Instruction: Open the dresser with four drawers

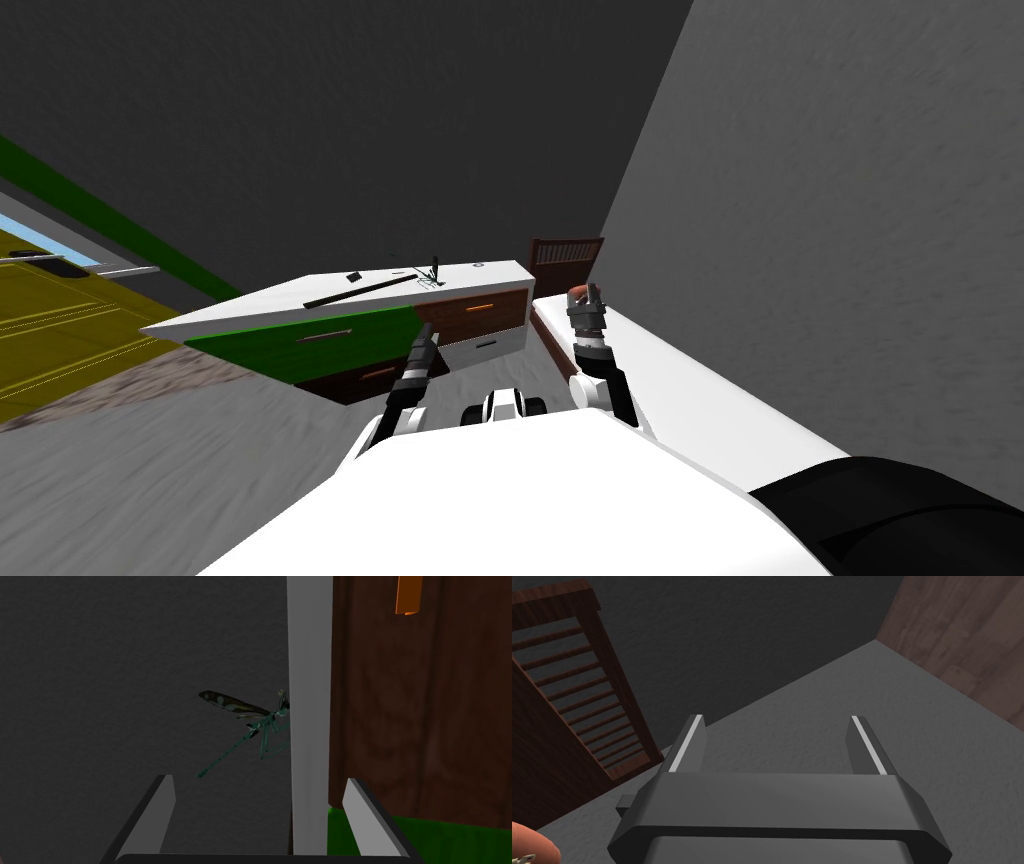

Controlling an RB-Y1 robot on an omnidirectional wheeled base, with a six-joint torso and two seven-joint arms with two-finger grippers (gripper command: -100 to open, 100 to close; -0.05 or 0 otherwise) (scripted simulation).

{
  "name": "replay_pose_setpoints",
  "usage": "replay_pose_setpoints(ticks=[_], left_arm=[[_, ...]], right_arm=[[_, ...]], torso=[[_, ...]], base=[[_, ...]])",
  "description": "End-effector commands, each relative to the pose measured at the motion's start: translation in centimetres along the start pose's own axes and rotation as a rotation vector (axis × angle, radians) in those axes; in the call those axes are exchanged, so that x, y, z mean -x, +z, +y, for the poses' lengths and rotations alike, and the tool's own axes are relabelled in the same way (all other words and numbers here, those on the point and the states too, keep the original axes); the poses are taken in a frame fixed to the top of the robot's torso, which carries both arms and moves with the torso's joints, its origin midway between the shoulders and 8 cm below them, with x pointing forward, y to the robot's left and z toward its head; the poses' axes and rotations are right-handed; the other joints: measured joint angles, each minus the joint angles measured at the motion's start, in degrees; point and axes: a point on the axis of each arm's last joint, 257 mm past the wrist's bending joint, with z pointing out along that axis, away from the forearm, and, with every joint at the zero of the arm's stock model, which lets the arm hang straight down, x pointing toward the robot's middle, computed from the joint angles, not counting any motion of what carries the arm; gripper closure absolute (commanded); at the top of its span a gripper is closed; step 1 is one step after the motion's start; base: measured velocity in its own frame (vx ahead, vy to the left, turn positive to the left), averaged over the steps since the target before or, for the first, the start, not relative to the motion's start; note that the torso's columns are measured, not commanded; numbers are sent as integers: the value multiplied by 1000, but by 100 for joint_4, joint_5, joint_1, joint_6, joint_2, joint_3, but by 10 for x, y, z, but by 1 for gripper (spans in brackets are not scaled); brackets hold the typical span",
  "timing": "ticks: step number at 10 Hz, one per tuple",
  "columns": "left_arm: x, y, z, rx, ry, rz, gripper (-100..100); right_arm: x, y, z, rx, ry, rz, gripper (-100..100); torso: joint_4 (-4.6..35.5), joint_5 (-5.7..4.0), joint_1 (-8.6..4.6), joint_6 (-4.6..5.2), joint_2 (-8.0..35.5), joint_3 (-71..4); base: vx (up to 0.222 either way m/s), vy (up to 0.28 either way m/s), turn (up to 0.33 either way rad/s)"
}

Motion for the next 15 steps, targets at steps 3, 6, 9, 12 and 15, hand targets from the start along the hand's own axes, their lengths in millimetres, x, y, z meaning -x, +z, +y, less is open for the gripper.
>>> replay_pose_setpoints(ticks=[3, 6, 9, 12, 15], left_arm=[[9, -5, 30, 48, 20, -3, -100], [17, -9, 50, 82, 33, -8, -100], [22, -15, 72, 119, 35, -21, -100], [24, -20, 88, 145, 27, -36, -100], [19, -28, 110, 183, -9, -68, -100]], right_arm=[[0, 0, 0, 0, 0, 0, 0], [0, 0, 0, 0, 0, 0, 0], [0, 0, 0, 0, 0, 0, 0], [0, 0, 0, 0, 0, 0, 0], [0, 0, 0, 0, 0, 0, 0]], torso=[[1, 0, -1, 0, 2, 2], [0, 2, 5, 0, 0, 1], [-1, 0, 0, 0, -7, -3], [3, 0, 2, 0, 10, 6], [0, 1, 2, 0, -4, -2]], base=[[108, -56, 19], [111, -49, 20], [134, -66, 23], [108, -65, 18], [107, -48, 19]])
